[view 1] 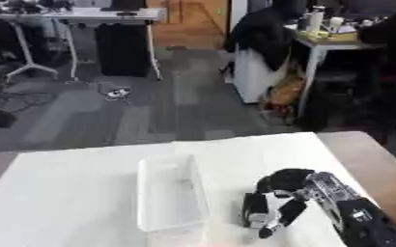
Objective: Pick up objects on the table and place them in the box.
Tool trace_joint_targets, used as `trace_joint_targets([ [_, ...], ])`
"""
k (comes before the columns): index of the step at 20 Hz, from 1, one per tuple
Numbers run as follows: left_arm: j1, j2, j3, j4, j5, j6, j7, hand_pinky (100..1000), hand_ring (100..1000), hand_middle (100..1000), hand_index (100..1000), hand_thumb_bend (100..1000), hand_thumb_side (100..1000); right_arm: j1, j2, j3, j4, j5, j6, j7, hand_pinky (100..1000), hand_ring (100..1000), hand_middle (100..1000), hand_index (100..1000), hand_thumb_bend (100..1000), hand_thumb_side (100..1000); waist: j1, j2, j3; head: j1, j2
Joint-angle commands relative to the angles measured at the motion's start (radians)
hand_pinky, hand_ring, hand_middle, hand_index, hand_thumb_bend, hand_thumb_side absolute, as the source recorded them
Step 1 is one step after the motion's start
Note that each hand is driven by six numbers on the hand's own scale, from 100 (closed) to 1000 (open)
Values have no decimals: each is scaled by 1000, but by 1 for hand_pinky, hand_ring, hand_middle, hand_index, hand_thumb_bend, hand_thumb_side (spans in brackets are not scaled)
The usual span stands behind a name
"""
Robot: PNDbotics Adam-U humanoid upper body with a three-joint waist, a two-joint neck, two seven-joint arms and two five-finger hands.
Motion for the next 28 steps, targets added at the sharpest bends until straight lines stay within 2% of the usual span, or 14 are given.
trace_joint_targets([
  [1,-15,21,7,-14,3,-1,0,588,603,741,861,154,1000,-17,1,-11,0,18,7,-29,781,755,789,856,848,1000,3,-9,2,3,-12],
  [8,-15,20,6,-14,2,-1,-1,587,602,741,861,154,1000,-14,17,-16,21,43,15,-76,772,734,753,832,835,1000,4,-6,2,3,-12],
  [11,-15,20,5,-14,3,-1,-2,587,602,741,861,154,1000,-13,19,-18,27,50,24,-105,751,704,705,798,826,1000,5,-6,2,3,-12],
  [14,-14,19,5,-14,3,-2,-3,587,602,741,861,153,1000,-12,23,-24,33,57,44,-155,666,638,620,731,788,1000,6,-5,2,2,-11],
  [15,-14,19,5,-13,3,-2,-3,587,602,741,861,153,1000,-12,24,-26,35,60,55,-178,666,638,620,731,788,1000,6,-4,3,2,-11],
  [16,-14,19,5,-13,3,-2,-3,586,602,741,861,153,1000,-12,25,-27,39,64,65,-201,597,595,561,692,790,999,6,-4,3,2,-11],
  [20,-14,18,4,-13,3,-2,-4,586,602,741,861,153,1000,-11,30,-31,56,88,97,-302,440,514,449,592,781,961,6,-3,4,2,-11],
  [21,-15,18,4,-14,3,-2,-4,586,602,741,861,153,1000,-10,30,-31,61,98,103,-330,440,514,449,592,781,961,6,-3,4,2,-12],
  [22,-15,18,4,-13,3,-2,-4,586,602,741,861,153,1000,-9,32,-33,68,105,109,-357,371,480,395,538,788,955,6,-3,4,2,-12],
  [23,-15,18,4,-13,3,-2,-4,586,602,741,861,153,1000,-8,33,-35,76,111,114,-383,395,491,407,547,785,958,6,-3,4,2,-12],
  [24,-15,17,4,-13,3,-2,-4,587,602,741,861,153,1000,-7,34,-37,85,117,118,-404,324,452,373,520,788,940,6,-3,4,3,-12],
  [28,-15,17,4,-14,2,-1,-4,586,602,741,861,153,1000,-5,39,-47,122,132,138,-483,275,422,352,509,773,909,7,-3,4,4,-13],
])
